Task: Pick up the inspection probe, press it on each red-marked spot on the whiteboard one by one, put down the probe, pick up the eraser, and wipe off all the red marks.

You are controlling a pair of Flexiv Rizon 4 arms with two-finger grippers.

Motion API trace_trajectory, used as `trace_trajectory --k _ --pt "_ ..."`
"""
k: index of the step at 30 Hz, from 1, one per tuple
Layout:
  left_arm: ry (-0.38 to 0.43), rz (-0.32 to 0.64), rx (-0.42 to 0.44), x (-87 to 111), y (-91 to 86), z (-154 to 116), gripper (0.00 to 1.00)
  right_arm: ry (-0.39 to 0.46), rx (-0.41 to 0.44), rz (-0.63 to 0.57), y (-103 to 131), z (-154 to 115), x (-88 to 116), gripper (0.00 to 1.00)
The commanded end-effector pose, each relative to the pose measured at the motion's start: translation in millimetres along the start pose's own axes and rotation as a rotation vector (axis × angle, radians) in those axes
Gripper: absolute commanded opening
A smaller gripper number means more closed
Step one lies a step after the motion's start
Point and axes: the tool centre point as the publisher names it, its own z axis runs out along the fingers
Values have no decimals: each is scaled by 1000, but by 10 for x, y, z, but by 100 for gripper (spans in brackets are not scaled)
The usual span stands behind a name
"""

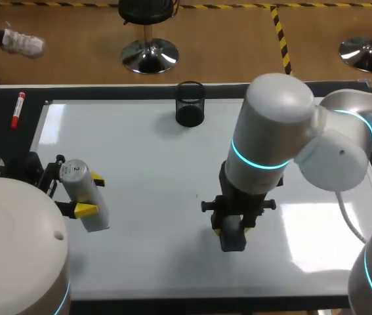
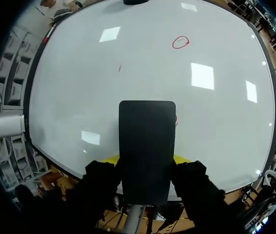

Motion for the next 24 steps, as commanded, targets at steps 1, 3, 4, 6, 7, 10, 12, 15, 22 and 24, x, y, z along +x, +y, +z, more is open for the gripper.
trace_trajectory --k 1,3,4,6,7,10,12,15,22,24 --pt "-3 3 0 10 -9 5 0 -21 11 -3 58 135 162 0" --pt "-3 3 0 10 -9 5 0 -18 14 -8 60 157 206 0" --pt "-3 3 0 10 -9 5 0 -18 13 -9 63 165 226 0" --pt "-3 3 0 10 -9 5 0 -13 9 -15 71 177 267 0" --pt "-3 3 0 10 -9 5 0 -7 10 -17 77 183 290 0" --pt "-3 3 0 10 -9 5 0 0 11 -24 94 214 356 0" --pt "-3 3 0 10 -9 5 0 0 13 -28 100 237 396 0" --pt "-3 3 0 10 -9 5 0 8 15 -36 109 282 449 0" --pt "-3 3 0 10 -9 5 0 15 28 -51 132 431 497 0" --pt "-3 3 0 10 -9 5 0 22 33 -56 138 460 499 0"
